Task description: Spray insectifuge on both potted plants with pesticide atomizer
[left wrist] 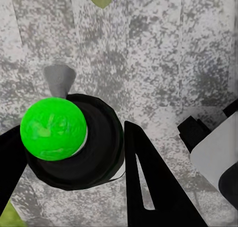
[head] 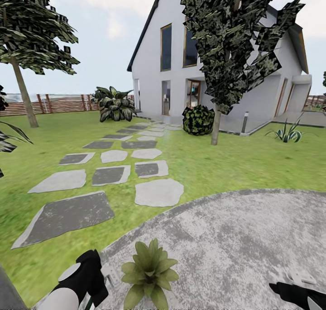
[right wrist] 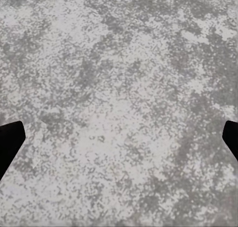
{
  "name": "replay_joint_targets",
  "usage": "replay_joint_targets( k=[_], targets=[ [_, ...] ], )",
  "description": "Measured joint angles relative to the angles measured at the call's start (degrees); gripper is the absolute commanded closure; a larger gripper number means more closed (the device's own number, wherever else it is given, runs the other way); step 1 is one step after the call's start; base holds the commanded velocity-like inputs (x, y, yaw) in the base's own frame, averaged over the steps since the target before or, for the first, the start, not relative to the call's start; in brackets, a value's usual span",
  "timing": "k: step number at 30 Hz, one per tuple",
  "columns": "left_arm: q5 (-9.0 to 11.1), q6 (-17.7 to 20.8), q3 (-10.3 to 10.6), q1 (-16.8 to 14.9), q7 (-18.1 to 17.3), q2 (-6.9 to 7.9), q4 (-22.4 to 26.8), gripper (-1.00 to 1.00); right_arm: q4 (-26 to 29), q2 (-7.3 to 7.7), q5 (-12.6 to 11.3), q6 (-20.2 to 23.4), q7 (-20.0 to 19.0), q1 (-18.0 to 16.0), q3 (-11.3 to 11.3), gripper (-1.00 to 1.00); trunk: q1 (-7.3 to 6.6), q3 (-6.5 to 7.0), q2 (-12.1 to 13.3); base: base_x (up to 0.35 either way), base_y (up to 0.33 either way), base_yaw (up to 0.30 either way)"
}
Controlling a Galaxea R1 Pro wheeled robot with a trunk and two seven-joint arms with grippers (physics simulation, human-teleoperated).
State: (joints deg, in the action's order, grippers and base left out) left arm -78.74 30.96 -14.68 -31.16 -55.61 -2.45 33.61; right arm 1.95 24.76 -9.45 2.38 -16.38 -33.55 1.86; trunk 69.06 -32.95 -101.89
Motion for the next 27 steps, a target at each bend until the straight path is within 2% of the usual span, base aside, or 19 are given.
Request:
replay_joint_targets(
  k=[7,13,15,23,27],
  targets=[
    [0.2,0.0,0.0,0.0,0.0,-0.01,0.0,1.00,0.0,0.00,0.0,0.0,0.0,0.0,0.0,-1.00,0.00,-0.64,0.0,0.000,0.000,0.000],
    [5.3,-0.1,0.0,0.0,0.1,0.06,0.1,1.00,0.0,-0.13,0.1,0.0,0.2,0.0,-0.1,-1.00,0.00,-1.07,0.0,0.000,0.000,0.000],
    [5.9,-0.1,0.0,0.0,0.1,0.08,0.3,1.00,0.0,-0.28,0.1,0.0,0.2,0.0,-0.1,-1.00,0.00,-1.10,0.0,0.000,0.000,0.000],
    [6.3,-0.1,0.0,-0.3,0.0,-0.15,2.5,1.00,0.0,-0.35,0.1,0.0,0.3,0.0,-0.1,-1.00,0.00,-1.13,0.0,0.009,0.000,0.000],
    [6.3,0.0,0.0,-0.3,0.0,-0.17,2.4,1.00,0.0,-0.35,0.1,0.0,0.2,0.0,-0.1,-1.00,-0.03,-1.35,0.0,0.250,0.000,0.000]
  ],
)
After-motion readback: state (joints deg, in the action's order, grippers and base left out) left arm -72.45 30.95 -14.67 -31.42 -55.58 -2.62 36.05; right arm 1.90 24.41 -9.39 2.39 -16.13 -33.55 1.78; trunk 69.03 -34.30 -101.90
